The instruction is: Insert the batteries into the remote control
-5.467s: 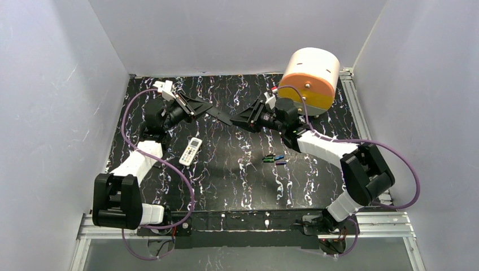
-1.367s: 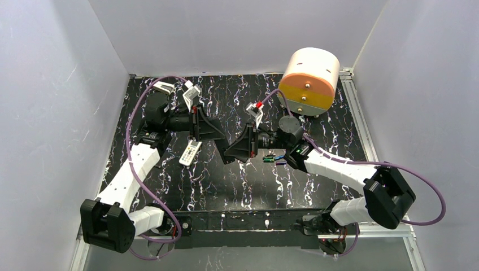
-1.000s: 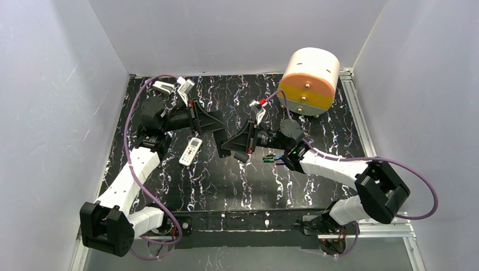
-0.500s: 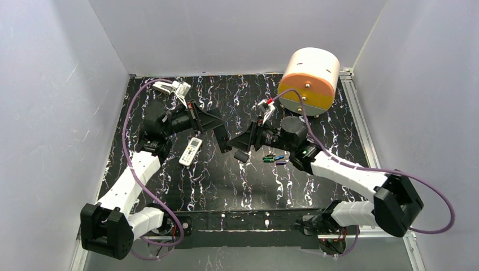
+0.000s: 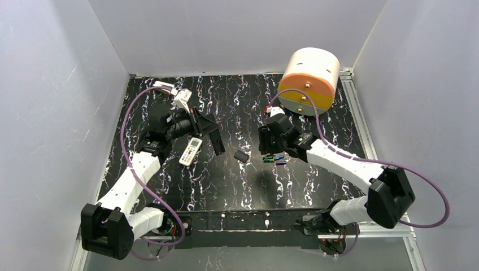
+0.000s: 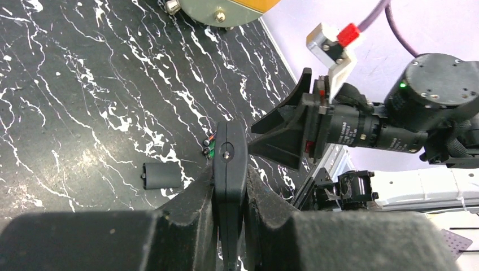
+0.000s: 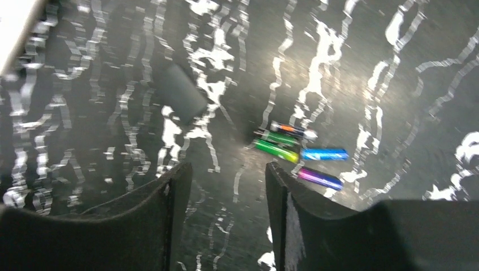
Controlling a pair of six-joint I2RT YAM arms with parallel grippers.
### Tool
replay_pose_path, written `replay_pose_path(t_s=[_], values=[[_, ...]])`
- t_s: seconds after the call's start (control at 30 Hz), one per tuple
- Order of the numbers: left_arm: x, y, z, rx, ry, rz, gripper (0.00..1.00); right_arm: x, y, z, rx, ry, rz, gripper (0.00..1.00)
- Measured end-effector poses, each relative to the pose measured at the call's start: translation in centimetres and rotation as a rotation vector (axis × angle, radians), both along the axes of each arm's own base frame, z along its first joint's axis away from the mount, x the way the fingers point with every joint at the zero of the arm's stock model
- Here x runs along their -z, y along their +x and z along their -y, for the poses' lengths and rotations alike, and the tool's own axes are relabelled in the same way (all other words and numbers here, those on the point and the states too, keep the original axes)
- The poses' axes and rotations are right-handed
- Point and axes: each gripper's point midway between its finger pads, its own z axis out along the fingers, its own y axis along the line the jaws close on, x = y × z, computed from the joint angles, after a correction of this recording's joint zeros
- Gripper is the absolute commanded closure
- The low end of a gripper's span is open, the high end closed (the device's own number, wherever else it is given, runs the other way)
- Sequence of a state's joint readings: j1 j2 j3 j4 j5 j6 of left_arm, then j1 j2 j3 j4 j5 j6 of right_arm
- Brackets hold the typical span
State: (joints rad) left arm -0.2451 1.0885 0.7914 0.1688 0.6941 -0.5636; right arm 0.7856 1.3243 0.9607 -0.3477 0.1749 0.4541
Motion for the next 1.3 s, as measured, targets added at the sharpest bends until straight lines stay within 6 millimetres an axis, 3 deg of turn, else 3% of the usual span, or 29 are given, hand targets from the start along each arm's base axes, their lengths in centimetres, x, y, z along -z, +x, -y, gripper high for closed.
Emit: replay_pose_path(t_s=[0.23,0.67,0.93,1.3], values=[[0.4,-0.4,0.0,0.017,0.012,-0.01,1.0,4.1,0.2,4.5,0.196,-0.182,-0.104,0.49],[0.2,-1.3,0.5,0.074,-0.001,-0.012,1.0,7.8,0.0,9.0,0.493,-0.205,-0.197,0.51],[0.3,-1.4,0.5,0.079,-0.002,-0.014,1.0,8.2,-0.3,8.3,0.107,-0.33,-0.142,0.41],[-0.2,-1.4,0.6,0.087,-0.006,-0.009,1.0,9.1,-1.1,8.1,-0.283,-0.489,-0.149,0.43]])
